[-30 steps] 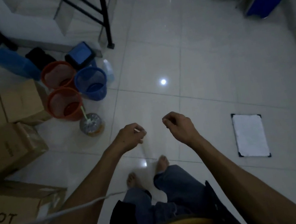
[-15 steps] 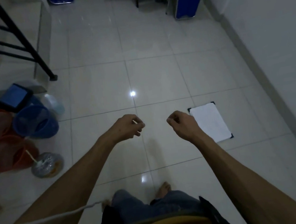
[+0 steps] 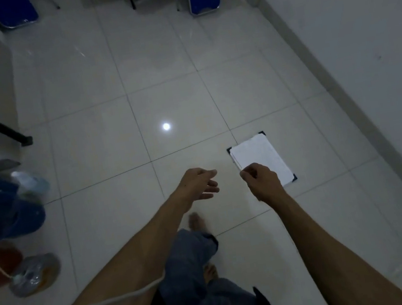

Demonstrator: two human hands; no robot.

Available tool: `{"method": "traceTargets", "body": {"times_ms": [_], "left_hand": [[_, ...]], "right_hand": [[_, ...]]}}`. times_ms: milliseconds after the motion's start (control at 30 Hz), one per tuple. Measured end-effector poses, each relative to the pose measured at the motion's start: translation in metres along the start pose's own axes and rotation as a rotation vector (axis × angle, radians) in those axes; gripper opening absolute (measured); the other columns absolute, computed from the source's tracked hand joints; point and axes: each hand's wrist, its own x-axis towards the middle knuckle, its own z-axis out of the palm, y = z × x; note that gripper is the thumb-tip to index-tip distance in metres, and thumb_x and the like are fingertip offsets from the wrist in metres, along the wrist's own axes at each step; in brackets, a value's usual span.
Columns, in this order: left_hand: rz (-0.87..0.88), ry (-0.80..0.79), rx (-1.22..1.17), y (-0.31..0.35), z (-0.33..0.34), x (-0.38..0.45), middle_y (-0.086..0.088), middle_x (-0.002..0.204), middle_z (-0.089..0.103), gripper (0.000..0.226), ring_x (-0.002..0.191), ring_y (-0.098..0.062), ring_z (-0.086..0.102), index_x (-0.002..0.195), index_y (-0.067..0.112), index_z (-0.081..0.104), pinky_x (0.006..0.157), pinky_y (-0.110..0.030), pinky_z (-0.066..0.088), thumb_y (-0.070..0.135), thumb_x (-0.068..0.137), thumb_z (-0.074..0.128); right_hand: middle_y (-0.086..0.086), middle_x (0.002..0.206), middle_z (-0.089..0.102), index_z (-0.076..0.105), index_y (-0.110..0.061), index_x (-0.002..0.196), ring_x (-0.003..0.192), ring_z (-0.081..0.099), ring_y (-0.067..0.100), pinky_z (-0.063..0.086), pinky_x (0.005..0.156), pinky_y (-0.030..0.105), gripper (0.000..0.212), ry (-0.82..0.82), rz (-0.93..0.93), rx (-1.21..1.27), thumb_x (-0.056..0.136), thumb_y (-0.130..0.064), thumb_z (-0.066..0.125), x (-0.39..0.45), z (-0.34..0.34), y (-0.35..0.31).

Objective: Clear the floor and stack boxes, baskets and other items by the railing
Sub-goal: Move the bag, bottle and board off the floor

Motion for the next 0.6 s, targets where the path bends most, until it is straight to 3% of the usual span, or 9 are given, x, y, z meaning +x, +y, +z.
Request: {"method": "traceTargets", "body": {"times_ms": [67,133,267,333,433,600], "left_hand": [[-0.058,-0.026,-0.029,0.007,0.027,0.036,-0.017,0.104,0.071,0.033,0.087,-0.025,0.075,0.111,0.004,0.061,0.08,-0.039,0.062,0.033,0.096,0.065],[-0.118,-0.031,-0.075,0.008,0.052,0.077,-0.018,0.105,0.07,0.039,0.088,-0.026,0.075,0.116,0.002,0.058,0.08,-0.039,0.062,0.035,0.096,0.065],[-0.239,0.036,-0.116,-0.008,0.108,0.161,-0.016,0.104,0.069,0.055,0.091,-0.028,0.073,0.114,0.005,0.058,0.08,-0.04,0.062,0.056,0.093,0.06],[-0.275,0.07,-0.093,-0.024,0.137,0.204,-0.015,0.103,0.069,0.06,0.09,-0.027,0.073,0.112,0.007,0.058,0.08,-0.041,0.062,0.063,0.091,0.056],[-0.299,0.11,-0.041,-0.056,0.18,0.272,-0.01,0.099,0.069,0.057,0.084,-0.022,0.072,0.109,0.013,0.056,0.083,-0.045,0.061,0.067,0.09,0.054],[-0.352,0.174,-0.056,-0.108,0.246,0.379,-0.006,0.091,0.067,0.054,0.087,-0.024,0.07,0.102,0.016,0.055,0.085,-0.046,0.06,0.068,0.09,0.053]], "right_hand": [[-0.001,0.091,0.068,0.065,-0.013,0.101,0.085,0.062,0.017,0.047,0.076,0.03,0.02,-0.007,0.044,0.014,0.099,-0.031,0.057,0.033,-0.011,0.021],[0.002,0.096,0.069,0.066,-0.011,0.102,0.09,0.062,0.019,0.042,0.077,0.027,0.02,-0.011,0.092,0.015,0.099,-0.029,0.056,0.07,-0.02,0.046],[0.004,0.097,0.065,0.067,-0.008,0.108,0.087,0.053,0.015,0.031,0.07,0.019,0.024,-0.029,0.185,-0.036,0.1,-0.027,0.056,0.146,-0.027,0.11],[0.01,0.102,0.068,0.066,-0.006,0.11,0.09,0.057,0.02,0.03,0.069,0.018,0.026,-0.031,0.211,-0.054,0.099,-0.027,0.058,0.187,-0.022,0.152],[0.014,0.105,0.068,0.064,-0.004,0.115,0.098,0.061,0.026,0.028,0.069,0.018,0.032,-0.025,0.25,-0.084,0.099,-0.031,0.059,0.243,-0.008,0.219],[0.013,0.113,0.064,0.058,-0.007,0.123,0.094,0.053,0.017,0.033,0.077,0.021,0.041,-0.069,0.292,-0.095,0.098,-0.039,0.058,0.327,0.019,0.326]]}}
